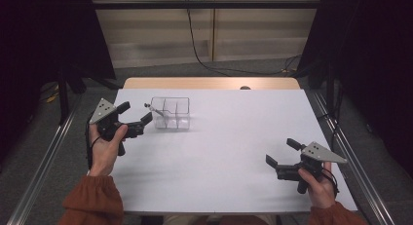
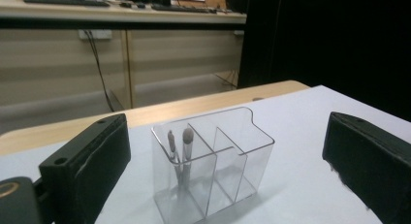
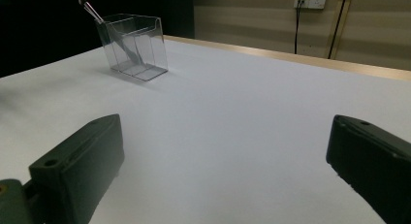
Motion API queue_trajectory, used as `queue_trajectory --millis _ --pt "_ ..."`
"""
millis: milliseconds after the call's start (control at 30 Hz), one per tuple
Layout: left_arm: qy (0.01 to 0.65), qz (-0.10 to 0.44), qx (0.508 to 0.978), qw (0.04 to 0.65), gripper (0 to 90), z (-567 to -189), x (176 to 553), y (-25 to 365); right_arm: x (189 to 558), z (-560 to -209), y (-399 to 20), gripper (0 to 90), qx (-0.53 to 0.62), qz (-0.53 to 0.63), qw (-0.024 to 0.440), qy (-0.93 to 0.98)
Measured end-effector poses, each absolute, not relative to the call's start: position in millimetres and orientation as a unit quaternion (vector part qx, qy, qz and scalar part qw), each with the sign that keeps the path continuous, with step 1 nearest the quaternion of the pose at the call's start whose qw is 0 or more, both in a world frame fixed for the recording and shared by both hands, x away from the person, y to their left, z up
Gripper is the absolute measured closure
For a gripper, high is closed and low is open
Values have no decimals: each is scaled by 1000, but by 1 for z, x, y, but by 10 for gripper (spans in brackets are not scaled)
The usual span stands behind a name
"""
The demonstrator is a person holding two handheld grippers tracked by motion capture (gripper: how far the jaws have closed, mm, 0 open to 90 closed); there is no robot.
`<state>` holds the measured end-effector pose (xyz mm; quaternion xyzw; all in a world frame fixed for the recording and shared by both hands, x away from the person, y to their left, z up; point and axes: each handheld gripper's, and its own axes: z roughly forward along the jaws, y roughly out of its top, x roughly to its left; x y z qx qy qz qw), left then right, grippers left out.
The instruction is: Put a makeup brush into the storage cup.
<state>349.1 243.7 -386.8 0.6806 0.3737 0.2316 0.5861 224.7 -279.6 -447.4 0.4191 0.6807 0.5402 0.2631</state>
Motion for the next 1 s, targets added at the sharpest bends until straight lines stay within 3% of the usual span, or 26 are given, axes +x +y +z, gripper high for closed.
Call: queue_trajectory --millis 1000 --pt "380 248 687 568 37 -413 287 259 222 -447 -281 0 420 538 265 681"
